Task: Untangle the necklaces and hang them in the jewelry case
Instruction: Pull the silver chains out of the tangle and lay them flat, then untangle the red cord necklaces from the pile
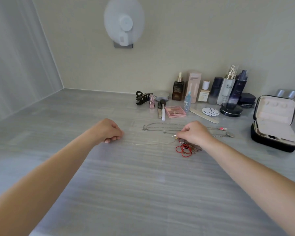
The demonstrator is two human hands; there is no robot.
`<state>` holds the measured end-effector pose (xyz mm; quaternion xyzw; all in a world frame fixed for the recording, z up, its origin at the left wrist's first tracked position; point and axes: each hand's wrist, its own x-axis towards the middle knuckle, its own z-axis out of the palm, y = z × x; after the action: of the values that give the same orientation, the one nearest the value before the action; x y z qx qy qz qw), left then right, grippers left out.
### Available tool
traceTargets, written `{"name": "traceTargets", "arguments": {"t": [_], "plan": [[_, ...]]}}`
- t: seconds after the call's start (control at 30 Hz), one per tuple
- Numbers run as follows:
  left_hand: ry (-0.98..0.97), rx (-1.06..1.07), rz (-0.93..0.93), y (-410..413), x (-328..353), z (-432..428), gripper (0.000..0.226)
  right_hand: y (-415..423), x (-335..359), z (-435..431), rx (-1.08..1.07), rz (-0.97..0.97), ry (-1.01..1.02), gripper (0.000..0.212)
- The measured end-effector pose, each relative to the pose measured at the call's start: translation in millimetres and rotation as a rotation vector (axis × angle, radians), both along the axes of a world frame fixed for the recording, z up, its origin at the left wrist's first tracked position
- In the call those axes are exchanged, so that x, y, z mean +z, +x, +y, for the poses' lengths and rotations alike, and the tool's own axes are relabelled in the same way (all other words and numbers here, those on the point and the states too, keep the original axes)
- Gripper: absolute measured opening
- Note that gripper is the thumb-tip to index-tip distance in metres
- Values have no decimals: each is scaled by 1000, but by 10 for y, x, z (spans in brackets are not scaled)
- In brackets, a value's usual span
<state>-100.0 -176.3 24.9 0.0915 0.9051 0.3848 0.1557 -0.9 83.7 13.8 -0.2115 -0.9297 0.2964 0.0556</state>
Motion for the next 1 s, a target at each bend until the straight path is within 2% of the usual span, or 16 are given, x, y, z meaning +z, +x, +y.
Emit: {"name": "traceTargets", "arguments": {"t": [0.27,0.43,0.5,0.63,0.7,0.83,1.0], "plan": [[99,20,8,-200,-20,103,9,37,13,-16,-17,-5,37,21],[179,91,6,-253,-15,98,16,41,3,-4,-3,37,32,18],[204,135,35,-283,-13,88,18,58,13,17,8,72,14,19],[245,179,92,-274,40,94,6,158,62,111,44,107,16,19],[228,173,116,-260,58,119,11,259,74,190,52,123,2,17],[199,101,178,-133,69,301,21,480,77,372,63,152,-4,17],[195,-146,223,256,112,805,14,632,-26,401,179,165,-67,4]]}}
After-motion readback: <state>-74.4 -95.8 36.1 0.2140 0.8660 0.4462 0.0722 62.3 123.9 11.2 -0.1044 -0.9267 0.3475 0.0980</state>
